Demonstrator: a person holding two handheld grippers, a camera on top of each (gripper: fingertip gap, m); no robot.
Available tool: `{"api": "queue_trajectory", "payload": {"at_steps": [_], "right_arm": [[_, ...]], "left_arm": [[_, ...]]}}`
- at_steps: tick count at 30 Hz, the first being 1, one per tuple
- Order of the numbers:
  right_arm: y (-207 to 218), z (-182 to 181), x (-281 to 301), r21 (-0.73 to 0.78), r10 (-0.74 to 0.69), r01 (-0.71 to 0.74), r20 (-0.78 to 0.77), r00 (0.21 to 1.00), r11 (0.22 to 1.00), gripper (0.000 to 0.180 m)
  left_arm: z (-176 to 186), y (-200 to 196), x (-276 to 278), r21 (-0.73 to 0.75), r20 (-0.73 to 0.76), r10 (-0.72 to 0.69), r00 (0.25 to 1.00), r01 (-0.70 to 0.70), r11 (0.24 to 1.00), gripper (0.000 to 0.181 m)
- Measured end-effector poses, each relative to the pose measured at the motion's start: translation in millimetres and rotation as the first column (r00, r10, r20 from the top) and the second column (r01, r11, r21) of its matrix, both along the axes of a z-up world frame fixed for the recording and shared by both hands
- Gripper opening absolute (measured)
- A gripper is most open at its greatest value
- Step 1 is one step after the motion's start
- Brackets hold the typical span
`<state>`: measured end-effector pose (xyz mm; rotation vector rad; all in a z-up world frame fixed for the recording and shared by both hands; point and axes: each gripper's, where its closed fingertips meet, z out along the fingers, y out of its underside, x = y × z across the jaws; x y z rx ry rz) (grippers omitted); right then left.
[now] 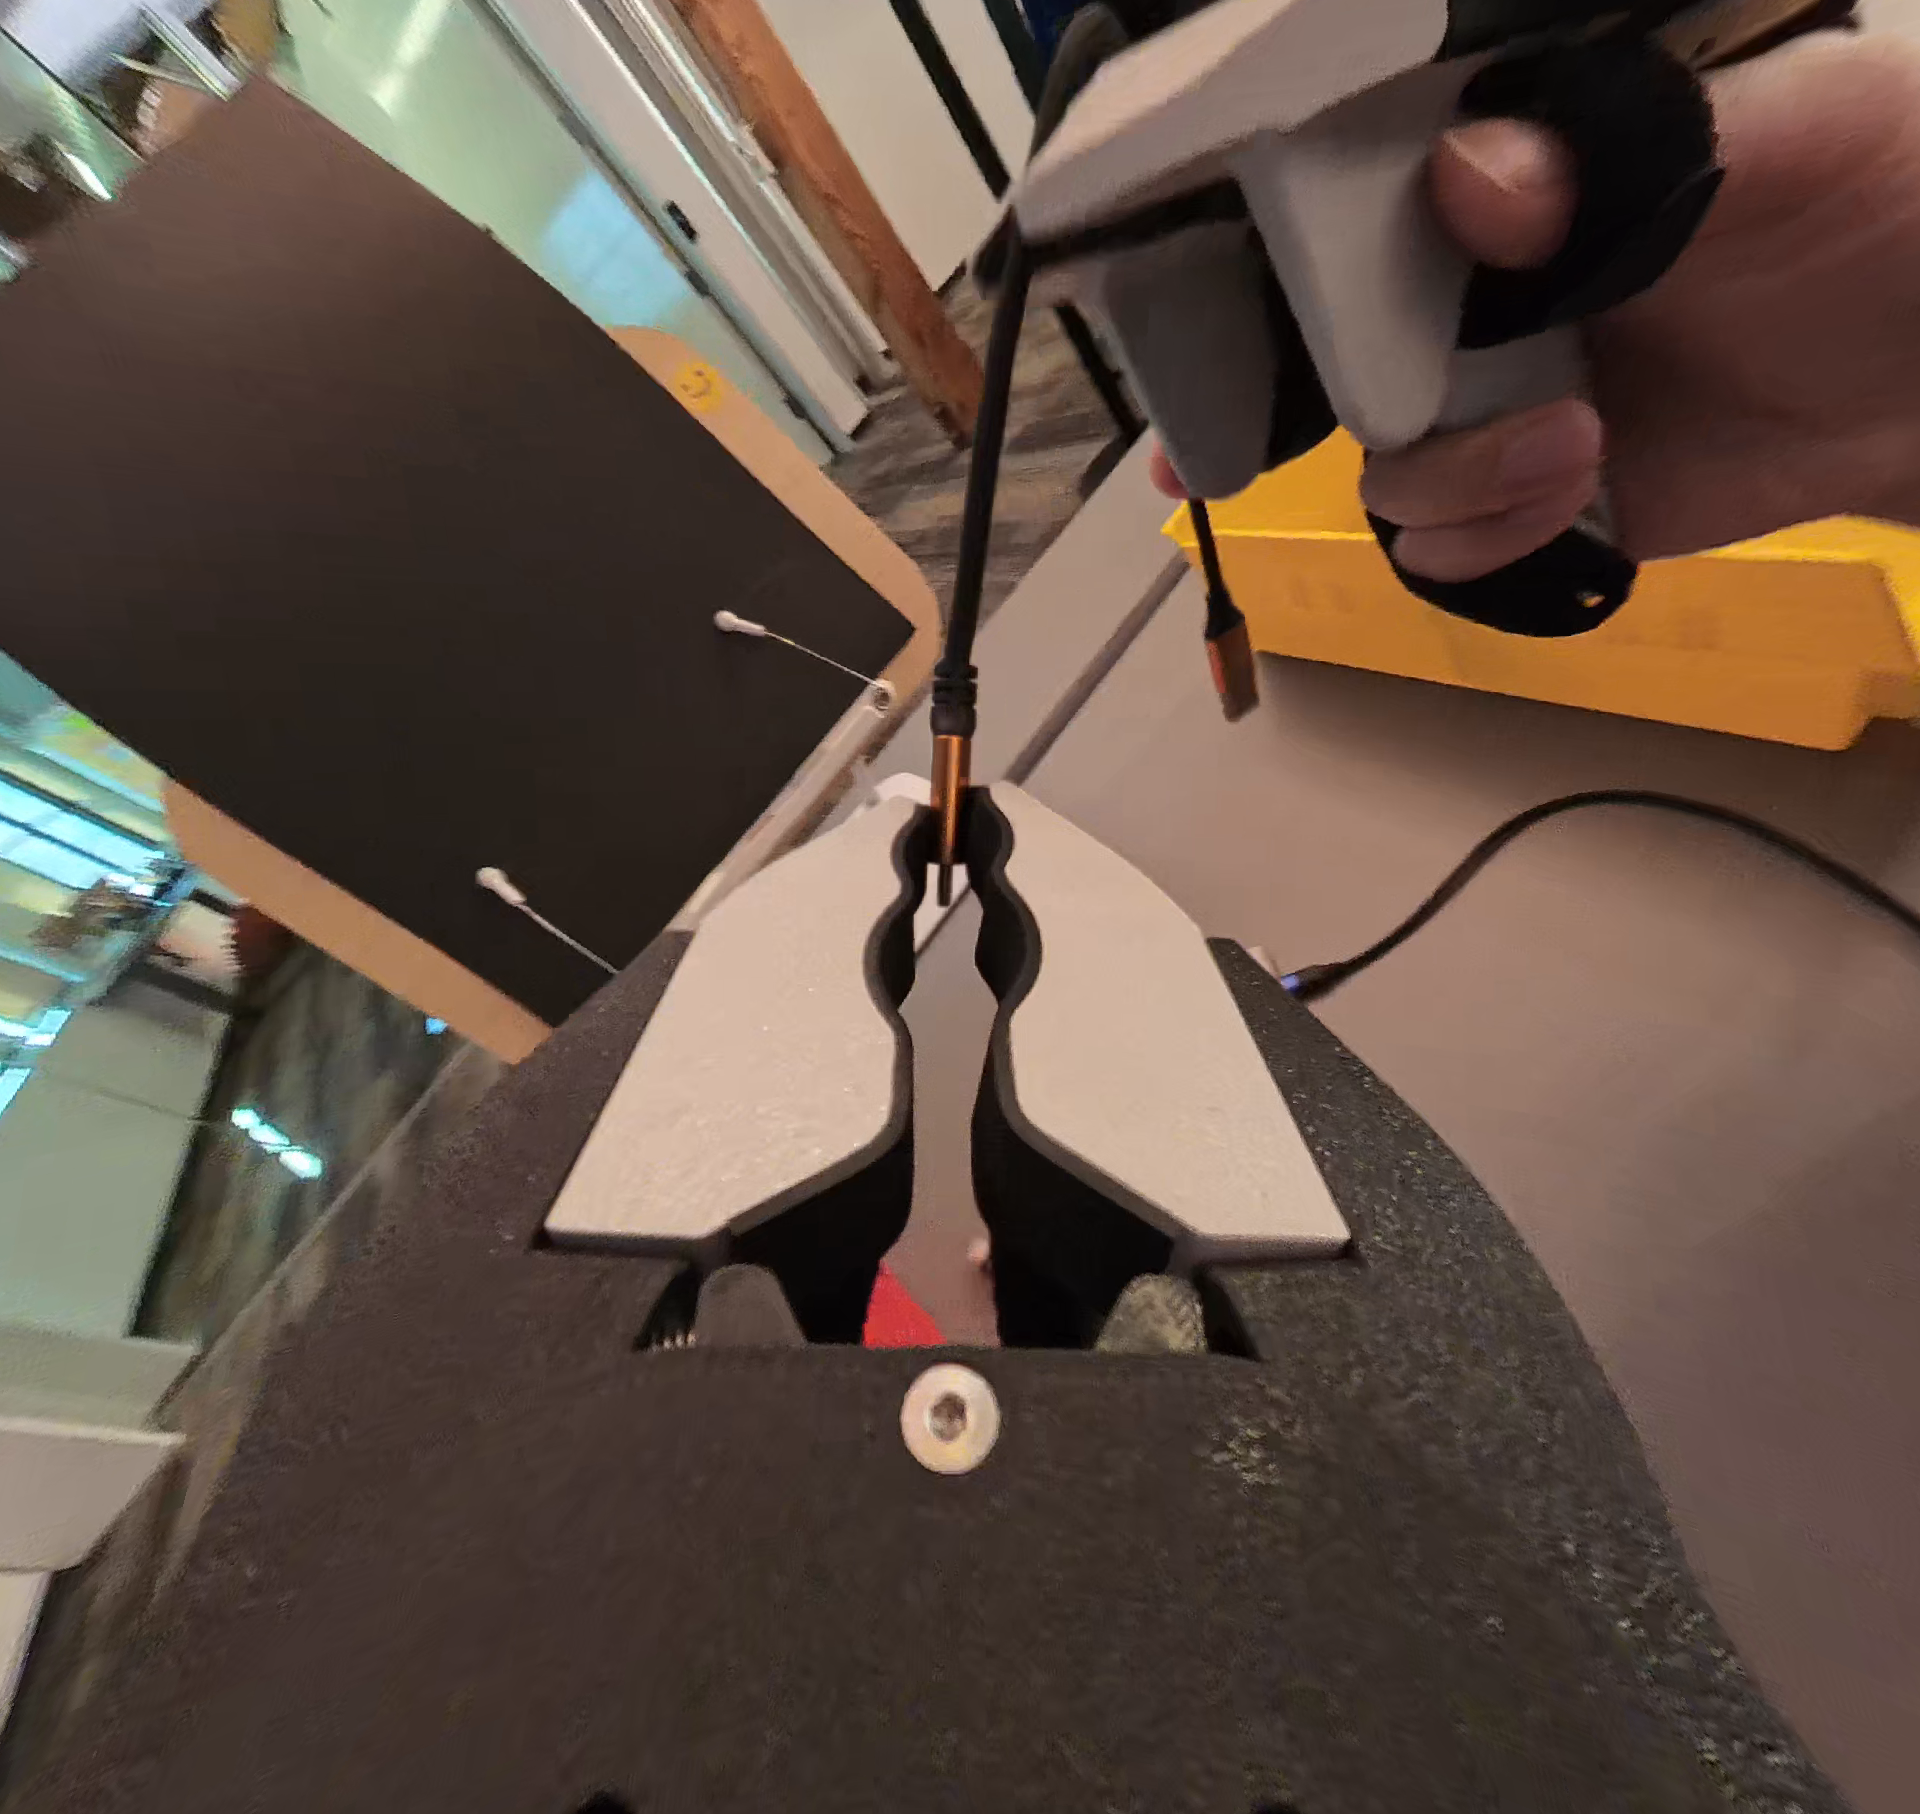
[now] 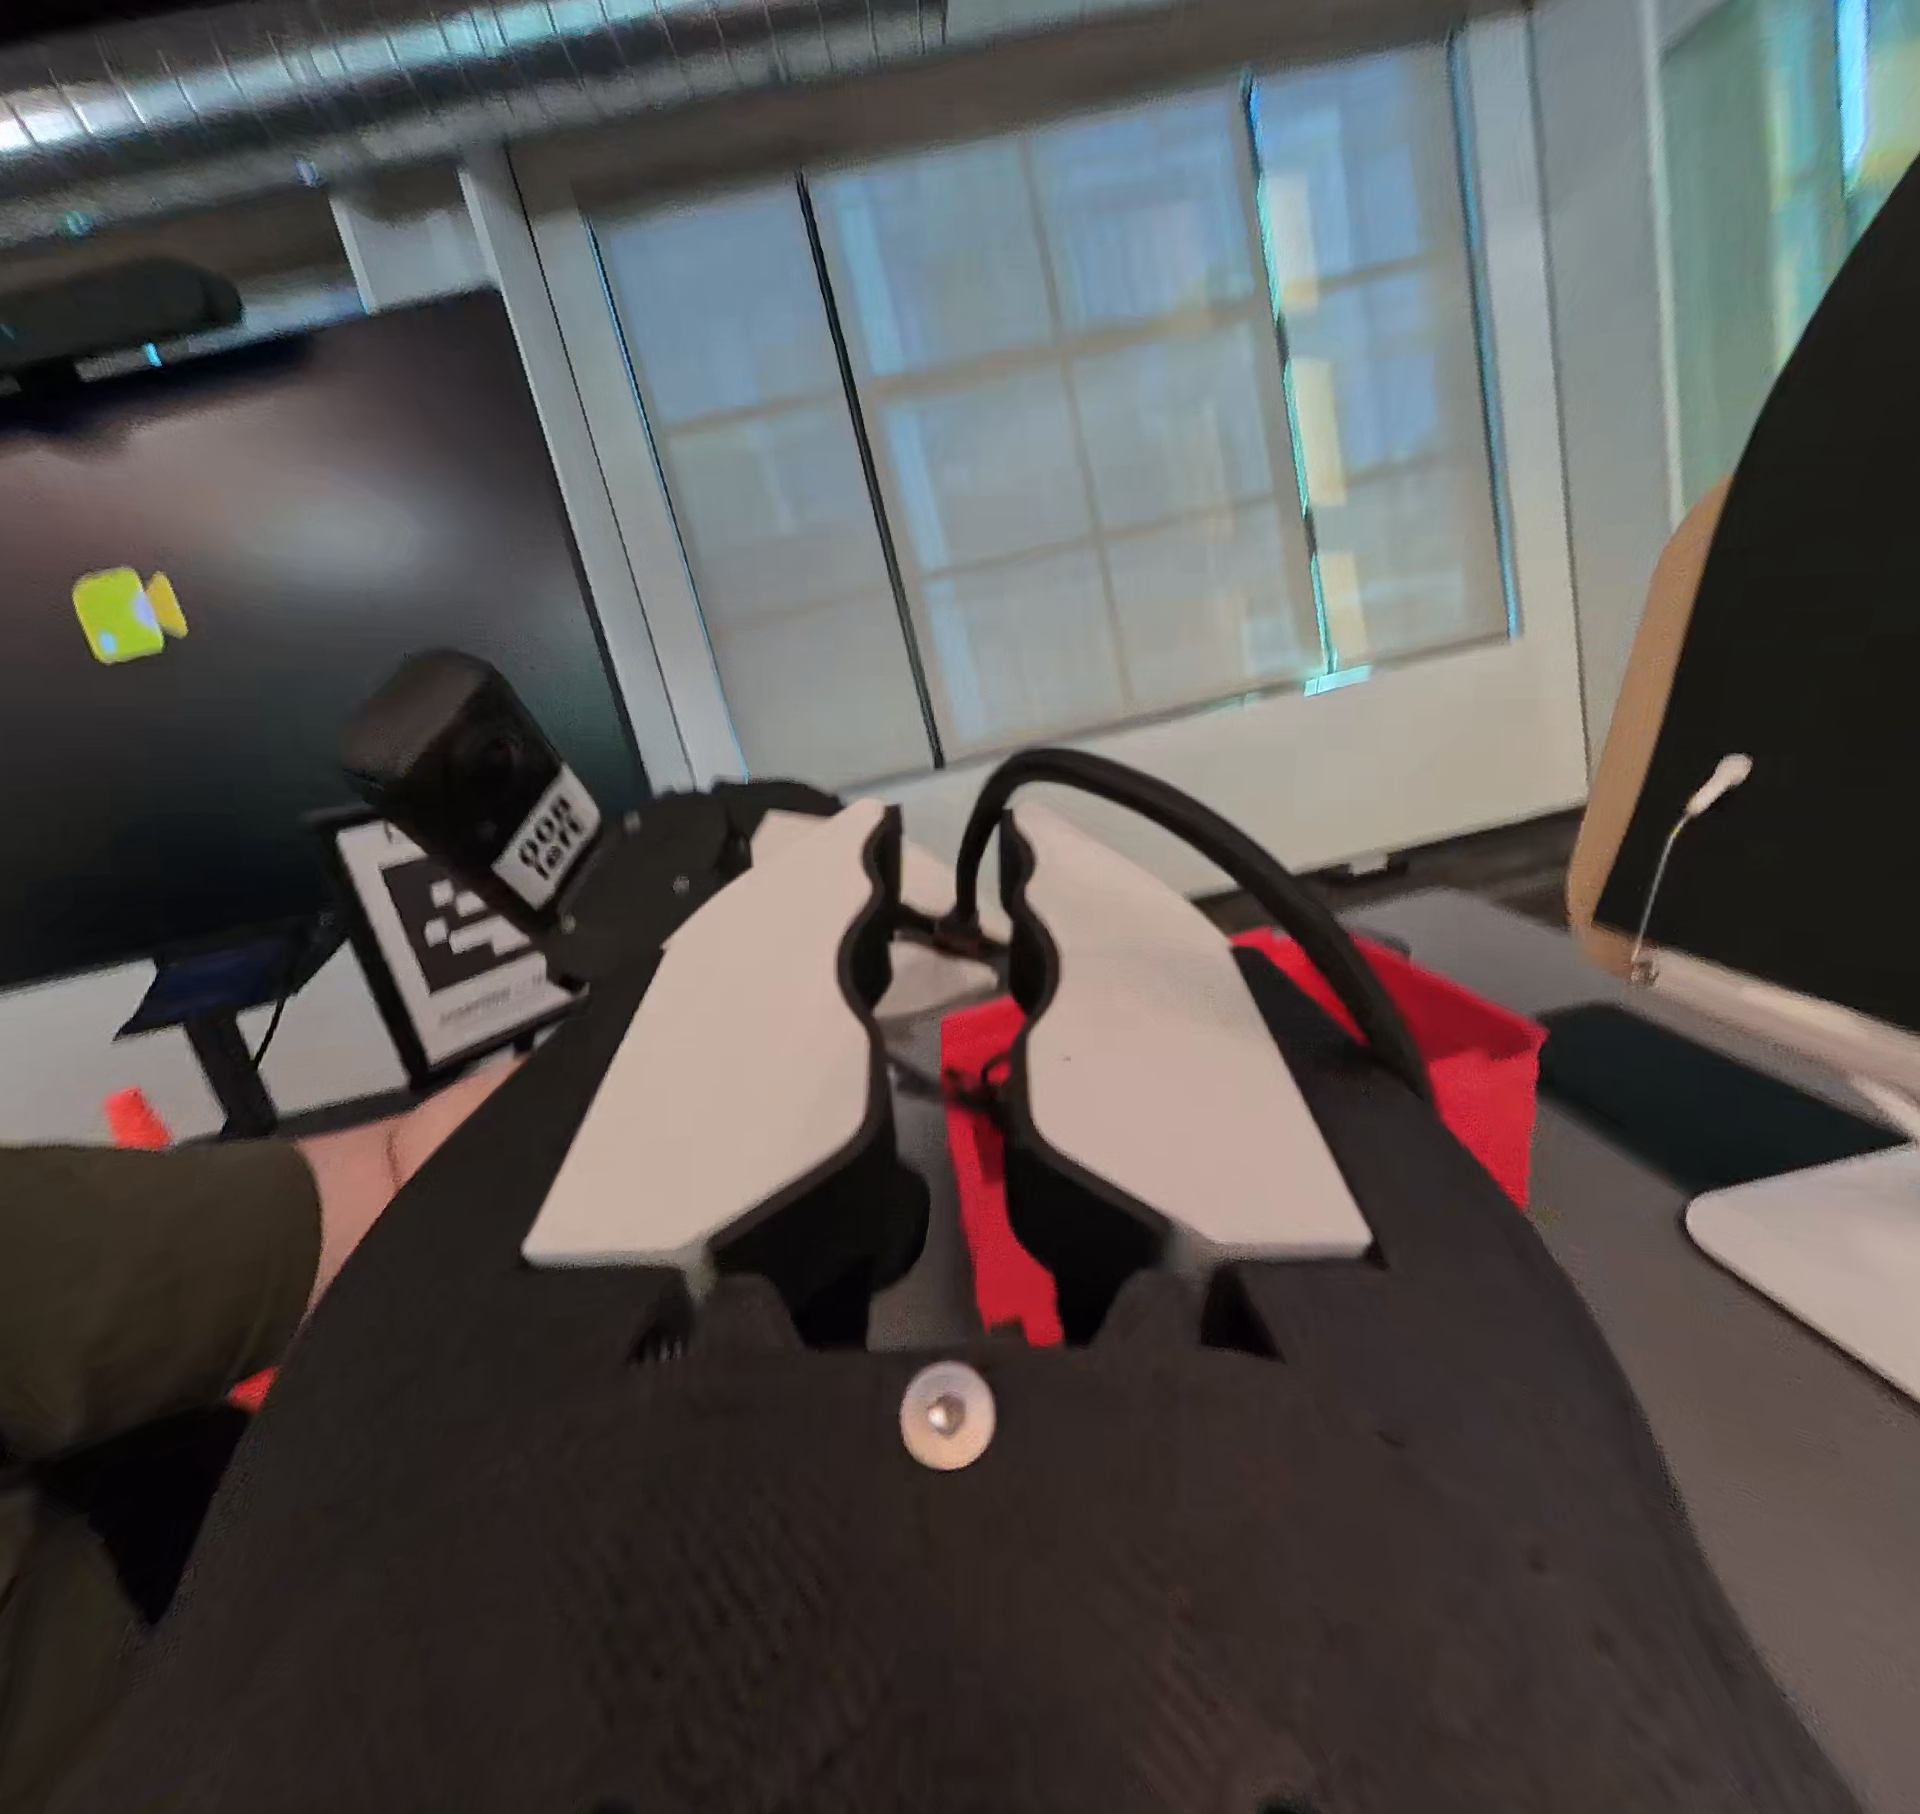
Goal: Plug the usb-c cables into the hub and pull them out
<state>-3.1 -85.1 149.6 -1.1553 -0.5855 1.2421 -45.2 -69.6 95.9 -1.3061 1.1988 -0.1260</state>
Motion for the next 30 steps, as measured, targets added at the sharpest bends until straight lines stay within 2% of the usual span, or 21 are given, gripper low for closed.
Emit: {"api": "queue_trajectory", "payload": {"at_steps": [1, 4, 9, 13, 16, 18, 20, 23, 25, 27, 30], "right_arm": [[-0.8, -6.3, -7.4, -0.022, 0.022, -0.021, 0.048, 0.999, 1.000, 0.024], [-2.4, -20.4, -24.2, -0.059, 0.059, -0.052, 0.124, 0.991, 0.997, 0.026], [-0.1, -32.7, -31.9, -0.088, 0.082, -0.068, 0.171, 0.982, 0.994, 0.009], [-2.0, -39.8, -33.3, -0.078, 0.118, -0.103, 0.220, 0.968, 0.992, 0.005], [-5.0, -39.7, -34.3, 0.007, 0.096, -0.101, 0.257, 0.962, 0.995, 0.005], [-8.4, -33.4, -31.7, 0.141, 0.032, -0.069, 0.251, 0.968, 0.988, 0.005], [-18.2, -23.4, -26.2, 0.314, -0.030, -0.041, 0.220, 0.975, 0.949, 0.005], [-41.1, -14.9, -21.7, 0.567, -0.114, -0.025, 0.209, 0.971, 0.823, 0.005], [-53.3, -12.9, -22.1, 0.683, -0.171, -0.014, 0.202, 0.964, 0.730, 0.005], [-61.5, -13.2, -23.8, 0.752, -0.210, -0.011, 0.198, 0.958, 0.659, 0.005], [-68.8, -15.0, -25.7, 0.816, -0.247, -0.013, 0.191, 0.950, 0.578, 0.005]], "left_arm": [[1.8, 0.1, -0.8, 0.042, -0.027, 0.011, 1.000, -0.010, 0.999, 0.006], [2.3, -1.3, 0.0, 0.166, -0.130, 0.036, 0.991, -0.015, 0.986, 0.006], [-1.6, -3.9, 1.1, 0.327, -0.274, 0.088, 0.958, 0.007, 0.945, 0.006], [-5.4, -6.2, -0.3, 0.332, -0.322, 0.083, 0.943, 0.030, 0.943, 0.006], [-5.8, -7.4, -1.5, 0.302, -0.308, 0.070, 0.949, 0.028, 0.953, 0.006], [-3.3, -11.8, -1.8, 0.229, -0.237, 0.029, 0.971, 0.026, 0.973, 0.007], [1.1, -19.0, -4.9, 0.094, -0.105, -0.037, 0.994, 0.047, 0.994, 0.014], [8.8, -30.5, -11.7, -0.179, 0.186, -0.133, 0.974, 0.166, 0.970, 0.018], [14.4, -42.6, -11.3, -0.349, 0.388, -0.192, 0.901, 0.336, 0.875, 0.019], [19.9, -55.9, -8.3, -0.442, 0.534, -0.231, 0.813, 0.502, 0.743, 0.022], [17.8, -64.1, -2.1, -0.486, 0.603, -0.247, 0.758, 0.595, 0.640, 0.029]]}}
